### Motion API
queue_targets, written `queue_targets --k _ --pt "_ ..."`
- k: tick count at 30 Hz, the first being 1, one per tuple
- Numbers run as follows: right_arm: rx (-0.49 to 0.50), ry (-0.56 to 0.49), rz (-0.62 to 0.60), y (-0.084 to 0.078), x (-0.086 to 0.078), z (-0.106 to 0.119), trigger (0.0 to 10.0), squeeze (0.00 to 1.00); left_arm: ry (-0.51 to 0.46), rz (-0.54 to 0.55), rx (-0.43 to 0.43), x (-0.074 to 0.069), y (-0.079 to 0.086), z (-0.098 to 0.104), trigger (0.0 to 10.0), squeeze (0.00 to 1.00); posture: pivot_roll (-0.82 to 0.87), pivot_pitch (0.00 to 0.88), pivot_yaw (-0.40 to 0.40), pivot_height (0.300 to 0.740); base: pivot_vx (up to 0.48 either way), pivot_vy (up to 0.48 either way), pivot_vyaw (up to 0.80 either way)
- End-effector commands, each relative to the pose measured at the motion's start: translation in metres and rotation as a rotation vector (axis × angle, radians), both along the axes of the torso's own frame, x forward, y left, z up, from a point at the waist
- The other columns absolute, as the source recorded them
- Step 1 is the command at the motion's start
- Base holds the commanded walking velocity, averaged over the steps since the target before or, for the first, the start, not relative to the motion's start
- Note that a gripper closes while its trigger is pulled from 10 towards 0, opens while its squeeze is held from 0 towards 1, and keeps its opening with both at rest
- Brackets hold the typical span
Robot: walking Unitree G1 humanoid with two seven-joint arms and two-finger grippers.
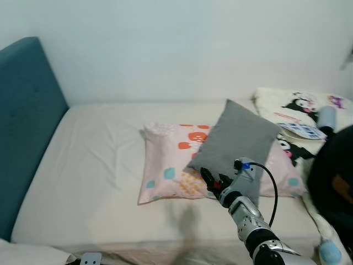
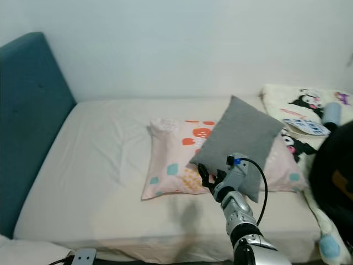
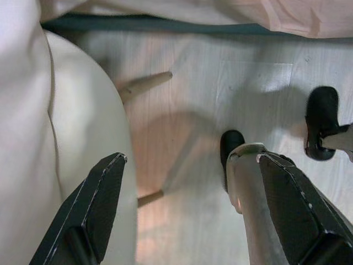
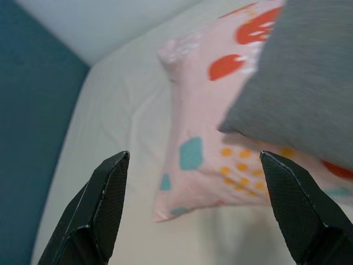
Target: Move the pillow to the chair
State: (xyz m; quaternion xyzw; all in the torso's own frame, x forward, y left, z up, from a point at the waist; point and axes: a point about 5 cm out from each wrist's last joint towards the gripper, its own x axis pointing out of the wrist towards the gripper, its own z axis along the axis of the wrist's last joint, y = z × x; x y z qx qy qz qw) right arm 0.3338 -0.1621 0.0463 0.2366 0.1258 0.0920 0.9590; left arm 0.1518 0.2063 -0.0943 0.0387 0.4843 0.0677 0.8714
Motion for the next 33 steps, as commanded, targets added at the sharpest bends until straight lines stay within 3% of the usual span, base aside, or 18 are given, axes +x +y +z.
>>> queue_targets --k 1,13,28,33 --pt "0.0 -0.008 -0.009 -0.0026 0.0003 0.0009 10.0 0.0 0.02 -0.006 0.0 -0.003 0.0001 -0.0014 10.0 0.0 -0.09 0.034 0.025 0.74 0.0 -0.48 0.0" --pt "-0.037 0.007 -0.027 -0.0038 0.0029 0.0027 10.0 0.0 0.021 -0.004 -0.009 -0.0038 -0.0018 -0.0021 10.0 0.0 -0.09 0.045 0.021 0.74 0.0 -0.48 0.0" --pt "-0.061 0.021 -0.027 -0.0024 0.0036 0.0024 10.0 0.0 0.026 0.005 -0.004 -0.0063 -0.0009 -0.0028 10.0 0.0 -0.09 0.051 0.019 0.74 0.0 0.0 0.0" --pt "-0.065 0.019 -0.029 -0.0022 0.0048 0.0039 10.0 0.0 0.033 0.008 0.008 -0.0067 0.0001 -0.0029 10.0 0.0 -0.09 0.052 0.019 0.74 0.0 -0.48 0.0"
